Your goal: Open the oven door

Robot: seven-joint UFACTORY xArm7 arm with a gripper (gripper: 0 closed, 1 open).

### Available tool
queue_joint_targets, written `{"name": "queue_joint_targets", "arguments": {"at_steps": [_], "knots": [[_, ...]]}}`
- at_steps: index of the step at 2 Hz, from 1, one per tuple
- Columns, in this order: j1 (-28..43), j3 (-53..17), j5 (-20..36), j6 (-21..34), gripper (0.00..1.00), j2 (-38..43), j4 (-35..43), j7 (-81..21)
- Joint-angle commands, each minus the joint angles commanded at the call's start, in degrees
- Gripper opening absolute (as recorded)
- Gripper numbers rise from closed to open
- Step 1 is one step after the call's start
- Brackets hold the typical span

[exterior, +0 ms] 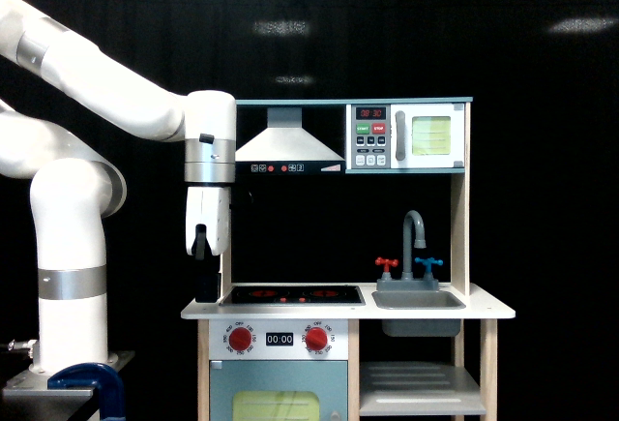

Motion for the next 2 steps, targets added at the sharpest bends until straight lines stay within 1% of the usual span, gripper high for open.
{"name": "queue_joint_targets", "arguments": {"at_steps": [1,2], "knots": [[0.27,0.05,-0.57,-1.3,1.0,1.93,0.63,-0.91],[-0.63,-3.45,-2.84,-5.06,1.0,5.72,2.6,-7.45]]}}
